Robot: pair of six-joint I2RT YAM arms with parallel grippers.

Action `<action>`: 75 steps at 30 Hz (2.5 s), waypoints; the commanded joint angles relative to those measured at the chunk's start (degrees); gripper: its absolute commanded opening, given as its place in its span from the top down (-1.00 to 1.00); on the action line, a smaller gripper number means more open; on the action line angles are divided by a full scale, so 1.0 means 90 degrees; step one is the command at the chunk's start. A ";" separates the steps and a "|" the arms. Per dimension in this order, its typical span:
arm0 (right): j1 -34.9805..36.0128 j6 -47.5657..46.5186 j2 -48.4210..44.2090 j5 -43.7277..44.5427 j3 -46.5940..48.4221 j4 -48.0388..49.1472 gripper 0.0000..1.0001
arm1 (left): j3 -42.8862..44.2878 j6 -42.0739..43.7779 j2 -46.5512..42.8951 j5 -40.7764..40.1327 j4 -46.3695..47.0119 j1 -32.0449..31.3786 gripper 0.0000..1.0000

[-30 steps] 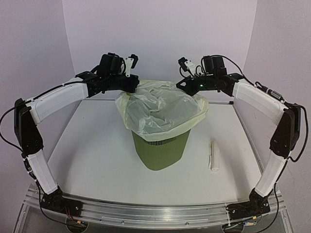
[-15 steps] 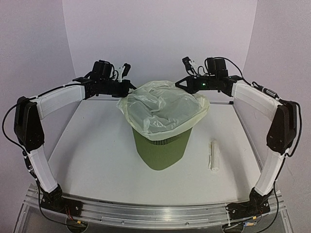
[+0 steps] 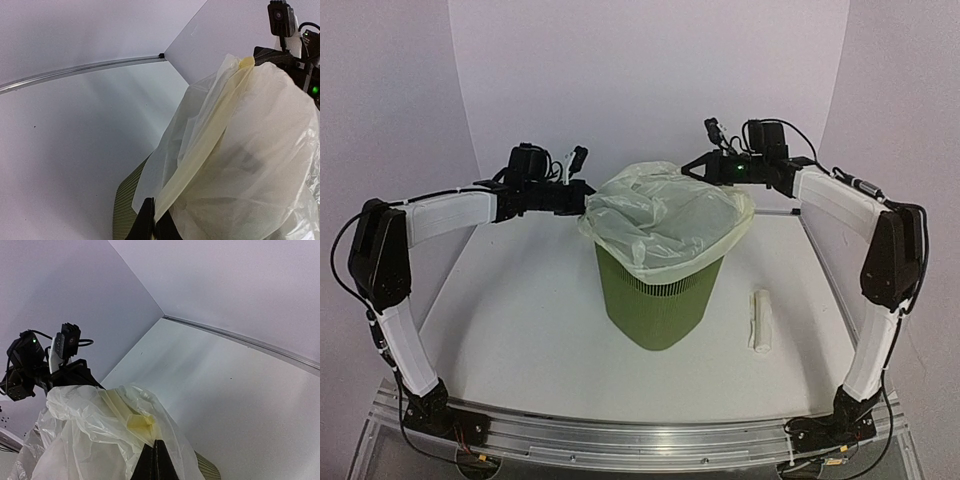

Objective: Put the trash bags into the trash bin
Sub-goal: Place the trash bag in the trash bin.

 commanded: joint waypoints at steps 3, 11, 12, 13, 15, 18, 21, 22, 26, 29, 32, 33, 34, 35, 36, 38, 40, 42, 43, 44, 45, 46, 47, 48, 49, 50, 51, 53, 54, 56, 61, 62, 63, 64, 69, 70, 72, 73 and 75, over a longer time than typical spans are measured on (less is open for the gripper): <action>-0.0470 0.1219 0.0512 -0.0017 -0.0227 -0.2207 1.00 | -0.0654 0.0006 -0.0438 -0.0307 -0.0297 0.0401 1.00; -0.0492 0.2626 0.0023 -0.0347 -0.1008 -0.2201 1.00 | -0.1862 -0.0321 -0.0688 -0.0034 0.1213 0.0391 1.00; -0.0505 0.2828 0.0029 -0.0417 -0.1021 -0.2191 1.00 | -0.2025 -0.0358 -0.0696 -0.0027 0.1423 0.0388 1.00; -0.0508 0.2978 0.0044 -0.0517 -0.1020 -0.2161 1.00 | -0.2136 -0.0385 -0.0677 -0.0020 0.1583 0.0387 1.00; -0.0509 0.3308 0.0054 -0.0654 -0.1074 -0.2056 1.00 | -0.2356 -0.0457 -0.0617 0.0070 0.1964 0.0392 1.00; -0.0513 0.3570 -0.0148 -0.0342 -0.1340 -0.1875 1.00 | -0.2516 -0.0533 -0.0528 0.0205 0.2283 0.0350 1.00; -0.0510 0.3612 -0.0344 0.0152 -0.1527 -0.1803 1.00 | -0.2751 -0.0389 -0.0505 -0.0082 0.2561 0.0221 1.00; -0.0509 0.3585 -0.0397 0.0246 -0.1531 -0.1794 1.00 | -0.2805 -0.0289 -0.0496 -0.0253 0.2585 0.0157 1.00; -0.0509 0.3405 -0.0522 0.0454 -0.1178 -0.1810 0.68 | -0.2995 -0.0083 -0.0600 -0.0600 0.2802 -0.0059 0.94; -0.0519 0.3267 -0.0645 0.0705 -0.0728 -0.1828 0.37 | -0.2858 0.0196 -0.0874 -0.0692 0.2625 -0.0175 0.94; -0.0537 0.3117 -0.0760 0.0957 -0.0299 -0.1852 0.22 | -0.2613 0.0460 -0.1011 -0.0725 0.2338 -0.0240 0.94; -0.0550 0.3104 -0.0797 0.1018 -0.0211 -0.1858 0.19 | -0.2537 0.0535 -0.1030 -0.0710 0.2253 -0.0247 0.94; -0.0570 0.3098 -0.0843 0.1063 -0.0152 -0.1866 0.14 | -0.2452 0.0600 -0.1039 -0.0665 0.2157 -0.0253 0.93; -0.0603 0.3088 -0.0913 0.1096 -0.0121 -0.1876 0.09 | -0.2375 0.0633 -0.1039 -0.0655 0.2085 -0.0264 0.92; -0.0635 0.3079 -0.0982 0.1129 -0.0090 -0.1885 0.05 | -0.2299 0.0665 -0.1039 -0.0644 0.2014 -0.0275 0.91; -0.0666 0.2913 -0.1197 0.1296 -0.0104 -0.1888 -0.04 | -0.2183 0.0715 -0.1027 -0.0628 0.1931 -0.0302 0.89; -0.0668 0.2489 -0.1475 0.1201 -0.0186 -0.1888 -0.07 | -0.2115 0.0747 -0.1003 -0.0638 0.1870 -0.0334 0.87; -0.0668 0.1970 -0.1805 0.0777 -0.0478 -0.1897 -0.05 | -0.2058 0.0752 -0.0961 -0.0672 0.1814 -0.0357 0.86; -0.0668 0.1707 -0.1982 0.0634 -0.0671 -0.1898 -0.05 | -0.2039 0.0765 -0.0946 -0.0687 0.1800 -0.0364 0.86; -0.0665 0.1436 -0.2232 0.0447 -0.0892 -0.1904 -0.05 | -0.2025 0.0769 -0.0934 -0.0711 0.1790 -0.0362 0.85; -0.0663 0.1188 -0.2399 0.0328 -0.1125 -0.1931 -0.05 | -0.2016 0.0770 -0.0920 -0.0740 0.1785 -0.0360 0.84; -0.0663 0.0961 -0.2607 0.0228 -0.1327 -0.1979 -0.06 | -0.1995 0.0775 -0.0905 -0.0753 0.1778 -0.0360 0.84; -0.0658 0.0693 -0.2754 0.0129 -0.1465 -0.2014 -0.07 | -0.1956 0.0792 -0.0883 -0.0762 0.1754 -0.0360 0.83; -0.0649 0.0550 -0.2868 0.0154 -0.1554 -0.2064 -0.09 | -0.1909 0.0806 -0.0857 -0.0760 0.1717 -0.0360 0.83; -0.0645 0.0308 -0.2950 0.0130 -0.1593 -0.2105 -0.11 | -0.1868 0.0826 -0.0827 -0.0745 0.1675 -0.0366 0.83; -0.0640 0.0157 -0.3014 0.0073 -0.1619 -0.2129 -0.15 | -0.1834 0.0840 -0.0806 -0.0732 0.1644 -0.0369 0.83; -0.0635 0.0044 -0.3020 -0.0023 -0.1619 -0.2140 -0.18 | -0.1791 0.0863 -0.0784 -0.0729 0.1607 -0.0375 0.83; -0.0593 -0.0164 -0.2974 -0.0184 -0.1566 -0.2154 -0.25 | -0.1701 0.0912 -0.0745 -0.0730 0.1517 -0.0388 0.83; -0.0560 -0.0244 -0.2917 -0.0162 -0.1519 -0.2160 -0.26 | -0.1675 0.0928 -0.0732 -0.0734 0.1492 -0.0391 0.83; -0.0487 -0.0442 -0.2771 -0.0008 -0.1390 -0.2170 -0.28 | -0.1662 0.0963 -0.0715 -0.0722 0.1461 -0.0402 0.83; -0.0078 -0.1064 -0.2244 0.0383 -0.0815 -0.2261 -0.29 | -0.1593 0.0997 -0.0661 -0.0728 0.1399 -0.0417 0.84; -0.0025 -0.1093 -0.2158 0.0505 -0.0712 -0.2260 -0.28 | -0.1584 0.1005 -0.0653 -0.0728 0.1386 -0.0419 0.84; 0.0029 -0.1086 -0.2087 0.0686 -0.0626 -0.2268 -0.27 | -0.1575 0.1012 -0.0644 -0.0722 0.1385 -0.0427 0.84; 0.0063 -0.1119 -0.2025 0.0808 -0.0553 -0.2262 -0.26 | -0.1568 0.1014 -0.0634 -0.0719 0.1390 -0.0427 0.84; 0.0179 -0.1203 -0.1749 0.1297 -0.0292 -0.2268 -0.17 | -0.1522 0.1023 -0.0569 -0.0724 0.1393 -0.0442 0.84; 0.0210 -0.1228 -0.1708 0.1462 -0.0272 -0.2275 -0.11 | -0.1517 0.1022 -0.0562 -0.0724 0.1394 -0.0446 0.85; 0.0248 -0.1256 -0.1644 0.1657 -0.0246 -0.2285 0.09 | -0.1502 0.1027 -0.0549 -0.0718 0.1401 -0.0450 0.85; 0.0255 -0.1259 -0.1609 0.1664 -0.0238 -0.2277 0.29 | -0.1497 0.1037 -0.0546 -0.0718 0.1401 -0.0455 0.85; 0.0253 -0.1160 -0.1547 0.1692 -0.0209 -0.2282 0.84 | -0.1479 0.1053 -0.0536 -0.0726 0.1396 -0.0457 0.85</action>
